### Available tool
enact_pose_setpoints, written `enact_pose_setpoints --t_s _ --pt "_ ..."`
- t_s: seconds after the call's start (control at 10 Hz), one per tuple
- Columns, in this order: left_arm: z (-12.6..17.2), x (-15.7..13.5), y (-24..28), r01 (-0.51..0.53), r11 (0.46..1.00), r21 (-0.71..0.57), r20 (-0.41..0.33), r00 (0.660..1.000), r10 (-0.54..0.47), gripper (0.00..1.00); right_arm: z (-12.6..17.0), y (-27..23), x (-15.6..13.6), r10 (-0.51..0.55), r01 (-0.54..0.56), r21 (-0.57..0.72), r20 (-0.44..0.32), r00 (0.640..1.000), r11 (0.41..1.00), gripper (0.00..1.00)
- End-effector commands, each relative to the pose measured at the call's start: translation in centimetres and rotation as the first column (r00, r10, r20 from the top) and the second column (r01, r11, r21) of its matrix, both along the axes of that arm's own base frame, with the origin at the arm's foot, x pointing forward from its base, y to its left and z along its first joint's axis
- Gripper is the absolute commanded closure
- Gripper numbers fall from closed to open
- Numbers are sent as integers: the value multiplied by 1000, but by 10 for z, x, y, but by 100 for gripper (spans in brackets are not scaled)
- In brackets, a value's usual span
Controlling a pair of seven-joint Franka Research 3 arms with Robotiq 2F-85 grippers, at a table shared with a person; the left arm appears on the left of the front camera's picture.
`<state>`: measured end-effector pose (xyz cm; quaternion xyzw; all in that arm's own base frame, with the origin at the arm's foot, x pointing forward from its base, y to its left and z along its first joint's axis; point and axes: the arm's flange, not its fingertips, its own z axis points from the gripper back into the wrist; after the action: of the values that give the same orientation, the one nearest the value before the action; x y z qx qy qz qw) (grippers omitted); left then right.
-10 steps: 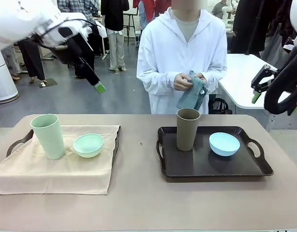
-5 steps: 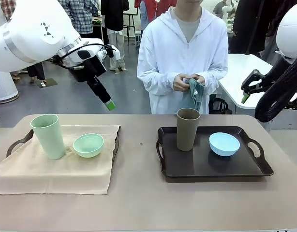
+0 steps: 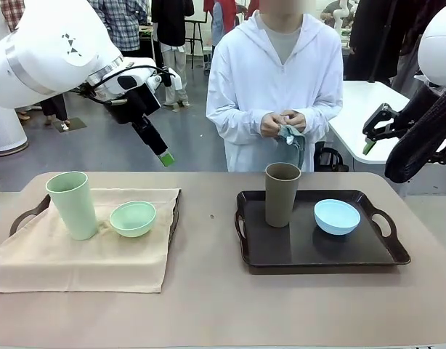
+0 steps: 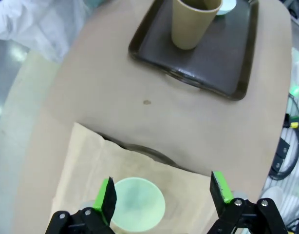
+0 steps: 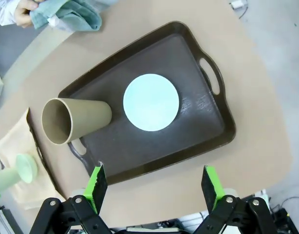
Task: Set up a tray with a mat and arrange the tableware.
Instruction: Pick up the Picnic Bowl and Reusable plastic cup from the Handle tray in front of the human's position and hold them in the air.
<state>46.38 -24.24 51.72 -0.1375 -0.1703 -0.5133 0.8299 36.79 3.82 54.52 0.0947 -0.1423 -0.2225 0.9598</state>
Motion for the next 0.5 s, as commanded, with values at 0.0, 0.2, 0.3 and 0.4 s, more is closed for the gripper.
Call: enact_pose_setpoints --t_s 0.0,0.2,0.3,0.4 --pt "0 0 0 0 1000 0 0 1000 0 0 -9 2 15 1 -2 18 13 1000 1000 0" --pt "-30 6 -39 201 980 -6 89 976 -200 0 -43 23 40 84 -83 -54 10 996 995 0" --pt "-41 2 -56 251 968 -14 128 960 -248 0 -54 24 41 85 -84 -83 8 996 993 0" --pt "-50 4 -69 287 958 -26 180 944 -278 0 -66 20 44 82 -81 -90 -1 997 993 0"
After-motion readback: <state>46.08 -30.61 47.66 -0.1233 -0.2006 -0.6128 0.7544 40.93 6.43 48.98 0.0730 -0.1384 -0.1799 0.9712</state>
